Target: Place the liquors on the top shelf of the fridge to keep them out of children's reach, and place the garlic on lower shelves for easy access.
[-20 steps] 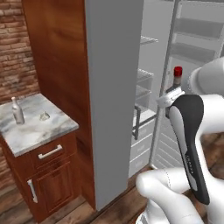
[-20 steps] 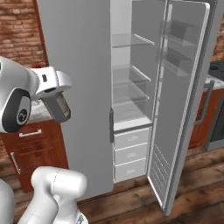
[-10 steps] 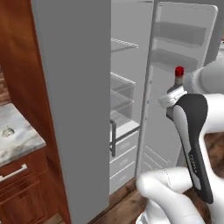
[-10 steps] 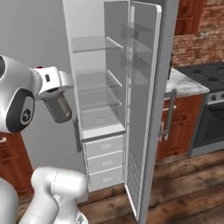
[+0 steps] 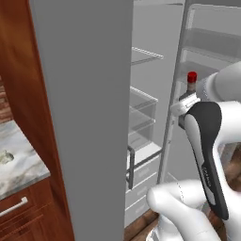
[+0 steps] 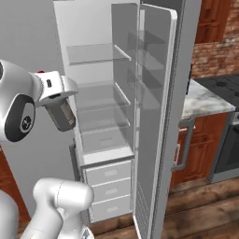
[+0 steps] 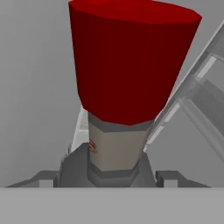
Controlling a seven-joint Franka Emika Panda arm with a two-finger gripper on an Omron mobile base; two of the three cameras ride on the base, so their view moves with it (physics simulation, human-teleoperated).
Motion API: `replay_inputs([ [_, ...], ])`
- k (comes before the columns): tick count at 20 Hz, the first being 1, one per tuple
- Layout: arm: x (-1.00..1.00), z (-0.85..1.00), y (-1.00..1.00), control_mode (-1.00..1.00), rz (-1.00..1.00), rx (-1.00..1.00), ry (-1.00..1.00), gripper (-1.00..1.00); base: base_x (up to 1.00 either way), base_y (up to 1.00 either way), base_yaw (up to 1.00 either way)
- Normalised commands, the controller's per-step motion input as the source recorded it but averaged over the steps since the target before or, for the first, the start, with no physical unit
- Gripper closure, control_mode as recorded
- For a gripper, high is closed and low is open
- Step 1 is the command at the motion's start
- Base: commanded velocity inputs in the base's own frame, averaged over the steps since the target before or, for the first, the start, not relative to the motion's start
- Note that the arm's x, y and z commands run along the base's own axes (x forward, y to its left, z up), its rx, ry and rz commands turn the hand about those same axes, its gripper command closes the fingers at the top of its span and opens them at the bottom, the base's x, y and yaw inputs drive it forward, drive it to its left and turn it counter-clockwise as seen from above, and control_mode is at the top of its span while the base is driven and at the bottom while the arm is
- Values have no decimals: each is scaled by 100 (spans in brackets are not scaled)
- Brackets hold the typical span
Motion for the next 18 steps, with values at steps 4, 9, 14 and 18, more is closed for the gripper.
replay_inputs([
  [4,0,0,0,100,0,0,0,100,64,-32,15],
  [9,0,0,0,100,0,0,0,100,51,-26,14],
  [14,0,0,0,100,0,0,0,100,44,-3,16],
  [18,0,0,0,100,0,0,0,100,39,-5,21],
])
